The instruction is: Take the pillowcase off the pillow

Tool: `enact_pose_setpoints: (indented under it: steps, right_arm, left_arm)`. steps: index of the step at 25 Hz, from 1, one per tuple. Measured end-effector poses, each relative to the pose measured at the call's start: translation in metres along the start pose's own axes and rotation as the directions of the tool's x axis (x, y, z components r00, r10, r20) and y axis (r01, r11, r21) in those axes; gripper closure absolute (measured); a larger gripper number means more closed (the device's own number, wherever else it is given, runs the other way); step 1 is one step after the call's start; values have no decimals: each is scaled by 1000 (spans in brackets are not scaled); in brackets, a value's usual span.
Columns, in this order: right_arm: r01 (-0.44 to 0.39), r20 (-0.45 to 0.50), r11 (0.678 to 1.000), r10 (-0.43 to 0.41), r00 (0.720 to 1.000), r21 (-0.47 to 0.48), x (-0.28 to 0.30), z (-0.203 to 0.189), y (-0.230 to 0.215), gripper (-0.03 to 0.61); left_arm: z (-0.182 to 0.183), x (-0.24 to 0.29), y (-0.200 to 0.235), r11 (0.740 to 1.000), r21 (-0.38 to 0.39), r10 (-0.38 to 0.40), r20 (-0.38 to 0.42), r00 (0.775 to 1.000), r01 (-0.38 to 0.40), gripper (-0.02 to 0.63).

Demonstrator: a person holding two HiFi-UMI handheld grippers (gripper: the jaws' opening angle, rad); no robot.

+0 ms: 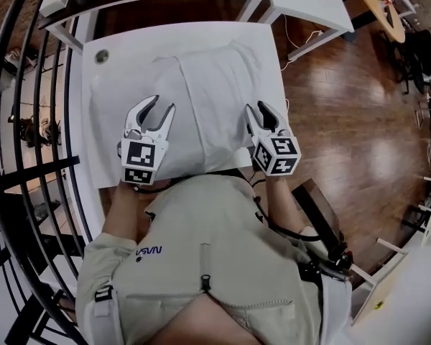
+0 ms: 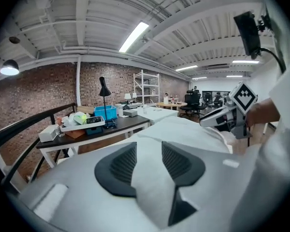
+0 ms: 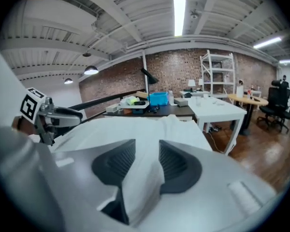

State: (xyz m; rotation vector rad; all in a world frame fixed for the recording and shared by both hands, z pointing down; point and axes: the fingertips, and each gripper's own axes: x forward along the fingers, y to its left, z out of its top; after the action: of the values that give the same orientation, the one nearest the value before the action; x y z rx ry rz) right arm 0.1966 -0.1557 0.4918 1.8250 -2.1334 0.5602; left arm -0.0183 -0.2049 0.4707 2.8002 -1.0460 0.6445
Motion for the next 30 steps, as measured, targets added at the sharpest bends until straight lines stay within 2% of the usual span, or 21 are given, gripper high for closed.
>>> enact_pose_setpoints:
  steps: [4,7,12,15,17,18,20,22,23,26,30]
  right_arm:
    - [-30,-39,999,28,999,-32,-34,-38,31,413]
    - [-95,-94,993,88,992,-71,-48,-66,46,413]
    - [-231,-133,967,217,967,-105,-57,-89,59,413]
    - [-283,-150,948,261,954,-146,-46,-102,67,413]
    - [-291,-180,935,257,949,-202,-39,-109,70,415]
    - [-285,-192,928,242,951,-239,-36,-109,69,443]
    - [-255,-187,920,205,961,-298,-33,-103,66,559]
    - [-215,-159,922,171,972,-323,-37,-96,62,572]
    - [-189,-141,925,150,979,-329,-40,-92,57,572]
    - [-96,-85,940,72,994,-328,-49,-75,34,572]
    - [32,-31,930,-47,998,-365,-66,-56,16,572]
  left_arm:
    - [-14,-12,-38,996,45,-80,-41,996,82,411]
    - [-27,-23,-65,995,45,-83,-78,993,87,408]
    - [-49,-32,-106,999,38,-24,-166,986,31,403]
    - [-77,-25,-118,995,91,50,-203,978,-32,400]
    - [-103,-18,-119,985,148,124,-222,967,-93,406]
    - [-110,-14,-117,973,196,164,-221,961,-121,423]
    - [-110,-13,-109,943,288,227,-196,954,-165,504]
    - [-99,-19,-99,932,302,253,-146,956,-200,582]
    - [-90,-22,-93,934,285,258,-117,959,-216,597]
    - [-48,-22,-76,937,255,255,-27,966,-240,600]
    - [-7,-41,-57,932,245,260,55,964,-266,600]
